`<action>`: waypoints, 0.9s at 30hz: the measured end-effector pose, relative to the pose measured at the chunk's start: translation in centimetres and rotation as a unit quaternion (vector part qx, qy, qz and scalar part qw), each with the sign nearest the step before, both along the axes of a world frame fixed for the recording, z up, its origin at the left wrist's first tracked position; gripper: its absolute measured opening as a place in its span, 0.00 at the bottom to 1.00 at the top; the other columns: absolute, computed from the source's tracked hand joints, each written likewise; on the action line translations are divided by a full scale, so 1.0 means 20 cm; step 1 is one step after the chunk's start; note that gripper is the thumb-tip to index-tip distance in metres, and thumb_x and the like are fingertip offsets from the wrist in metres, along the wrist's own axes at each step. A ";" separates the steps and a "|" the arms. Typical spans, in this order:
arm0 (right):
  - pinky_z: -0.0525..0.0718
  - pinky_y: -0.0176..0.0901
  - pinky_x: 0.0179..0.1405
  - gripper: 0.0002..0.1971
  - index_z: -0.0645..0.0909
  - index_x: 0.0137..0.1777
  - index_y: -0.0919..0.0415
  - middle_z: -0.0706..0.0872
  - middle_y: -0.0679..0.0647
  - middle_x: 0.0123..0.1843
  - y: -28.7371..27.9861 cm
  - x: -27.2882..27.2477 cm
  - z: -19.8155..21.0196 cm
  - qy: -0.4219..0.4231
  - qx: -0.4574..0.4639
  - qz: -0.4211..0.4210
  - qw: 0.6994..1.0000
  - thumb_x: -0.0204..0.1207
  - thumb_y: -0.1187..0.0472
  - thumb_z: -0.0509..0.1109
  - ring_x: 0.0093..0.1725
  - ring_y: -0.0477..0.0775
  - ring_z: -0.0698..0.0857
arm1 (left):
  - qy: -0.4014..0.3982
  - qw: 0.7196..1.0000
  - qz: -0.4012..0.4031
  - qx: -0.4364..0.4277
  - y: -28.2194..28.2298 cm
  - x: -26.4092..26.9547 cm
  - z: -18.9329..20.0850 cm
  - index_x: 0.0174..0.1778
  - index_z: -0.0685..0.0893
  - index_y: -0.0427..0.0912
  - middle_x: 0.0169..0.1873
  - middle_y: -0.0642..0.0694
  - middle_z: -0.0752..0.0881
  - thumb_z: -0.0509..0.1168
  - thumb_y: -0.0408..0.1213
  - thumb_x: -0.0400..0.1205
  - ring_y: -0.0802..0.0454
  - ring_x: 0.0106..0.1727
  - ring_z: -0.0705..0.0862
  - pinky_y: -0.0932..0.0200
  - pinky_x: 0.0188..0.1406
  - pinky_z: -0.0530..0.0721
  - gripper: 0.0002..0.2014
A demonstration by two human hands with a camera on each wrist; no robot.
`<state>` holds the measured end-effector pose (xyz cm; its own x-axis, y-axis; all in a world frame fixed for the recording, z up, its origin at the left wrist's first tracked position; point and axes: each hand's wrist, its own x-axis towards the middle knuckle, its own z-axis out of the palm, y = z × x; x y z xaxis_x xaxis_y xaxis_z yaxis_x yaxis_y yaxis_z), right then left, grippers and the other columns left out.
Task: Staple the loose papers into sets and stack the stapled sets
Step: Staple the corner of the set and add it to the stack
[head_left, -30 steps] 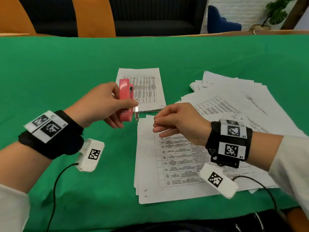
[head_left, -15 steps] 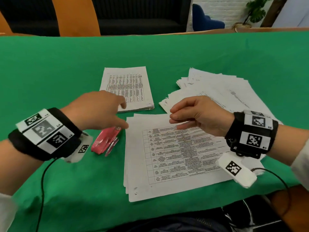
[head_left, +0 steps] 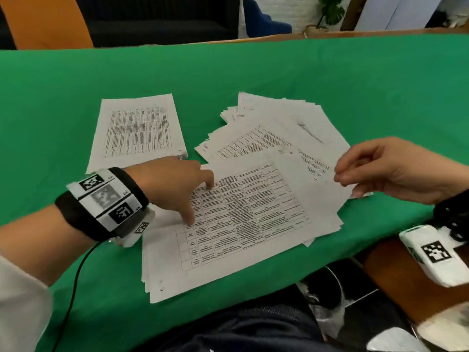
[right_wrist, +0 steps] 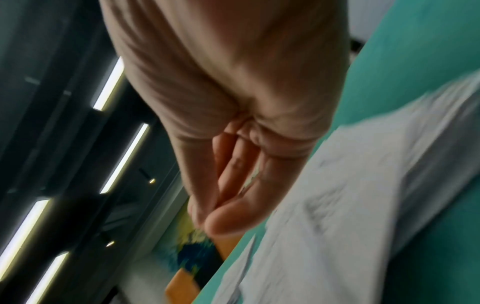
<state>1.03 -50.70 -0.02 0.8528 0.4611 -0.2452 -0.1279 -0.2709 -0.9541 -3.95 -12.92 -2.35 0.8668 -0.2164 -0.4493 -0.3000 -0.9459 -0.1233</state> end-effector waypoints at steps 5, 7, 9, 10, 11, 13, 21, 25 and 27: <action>0.88 0.40 0.30 0.37 0.92 0.46 0.69 0.91 0.74 0.41 -0.40 -0.10 -0.13 0.000 -0.057 -0.005 0.998 0.36 0.52 0.99 0.31 0.57 0.88 | -0.003 0.999 -0.004 0.038 -0.05 0.02 -0.02 0.74 0.68 0.65 0.58 0.57 0.78 0.83 0.62 0.68 0.53 0.53 0.77 0.53 0.50 0.82 0.42; 0.89 0.42 0.33 0.30 0.92 0.47 0.69 0.91 0.76 0.44 -0.53 -0.15 -0.22 0.015 -0.119 0.046 0.992 0.47 0.55 0.97 0.37 0.63 0.89 | -0.002 0.999 -0.003 0.043 -0.06 0.03 -0.02 0.72 0.68 0.66 0.55 0.59 0.77 0.83 0.63 0.67 0.56 0.51 0.76 0.54 0.48 0.80 0.41; 0.89 0.44 0.36 0.20 0.93 0.49 0.66 0.92 0.74 0.45 -0.62 -0.20 -0.31 0.049 -0.172 0.108 0.978 0.59 0.60 0.94 0.42 0.65 0.90 | -0.001 0.999 -0.001 0.042 -0.07 0.04 -0.02 0.70 0.67 0.67 0.53 0.61 0.76 0.83 0.63 0.66 0.59 0.48 0.75 0.55 0.47 0.78 0.41; 0.89 0.44 0.38 0.15 0.94 0.48 0.64 0.92 0.72 0.46 -0.65 -0.23 -0.36 0.071 -0.187 0.131 0.971 0.63 0.63 0.91 0.43 0.63 0.91 | -0.001 0.999 -0.002 0.043 -0.07 0.04 -0.02 0.70 0.67 0.68 0.53 0.61 0.76 0.83 0.64 0.66 0.61 0.47 0.74 0.55 0.48 0.79 0.41; 0.89 0.43 0.39 0.12 0.94 0.48 0.63 0.93 0.70 0.46 -0.66 -0.26 -0.42 0.094 -0.194 0.153 0.964 0.66 0.66 0.89 0.43 0.60 0.91 | 0.000 0.999 -0.001 0.044 -0.07 0.05 -0.03 0.69 0.67 0.68 0.53 0.62 0.77 0.84 0.64 0.65 0.62 0.47 0.74 0.55 0.49 0.80 0.42; 0.88 0.41 0.40 0.08 0.94 0.49 0.63 0.94 0.67 0.46 -0.67 -0.28 -0.55 0.133 -0.198 0.193 0.952 0.71 0.70 0.85 0.43 0.55 0.91 | 0.004 0.999 0.002 0.047 -0.08 0.06 -0.03 0.69 0.67 0.69 0.53 0.63 0.77 0.84 0.64 0.64 0.63 0.46 0.74 0.56 0.49 0.80 0.42; 0.86 0.32 0.37 0.12 0.91 0.44 0.56 0.93 0.47 0.36 -0.59 -0.19 -1.12 0.230 -0.347 0.292 0.861 0.76 0.75 0.77 0.37 0.40 0.91 | 0.022 0.998 0.010 0.064 -0.12 0.09 -0.03 0.64 0.67 0.68 0.51 0.60 0.79 0.86 0.61 0.62 0.60 0.47 0.78 0.54 0.49 0.82 0.41; 0.84 0.31 0.33 0.17 0.92 0.35 0.52 0.92 0.47 0.32 -0.48 -0.11 -1.37 0.188 -0.395 0.284 0.854 0.74 0.76 0.78 0.30 0.39 0.88 | 0.022 0.997 0.013 0.079 -0.14 0.11 -0.03 0.62 0.68 0.67 0.50 0.58 0.82 0.87 0.62 0.59 0.57 0.47 0.80 0.50 0.51 0.85 0.42; 0.84 0.32 0.32 0.15 0.91 0.34 0.52 0.90 0.46 0.29 -0.44 -0.07 -1.47 0.161 -0.421 0.289 0.845 0.72 0.74 0.80 0.26 0.40 0.85 | 0.020 0.996 0.013 0.084 -0.14 0.12 -0.03 0.61 0.68 0.67 0.50 0.58 0.82 0.87 0.62 0.59 0.56 0.47 0.80 0.49 0.51 0.86 0.42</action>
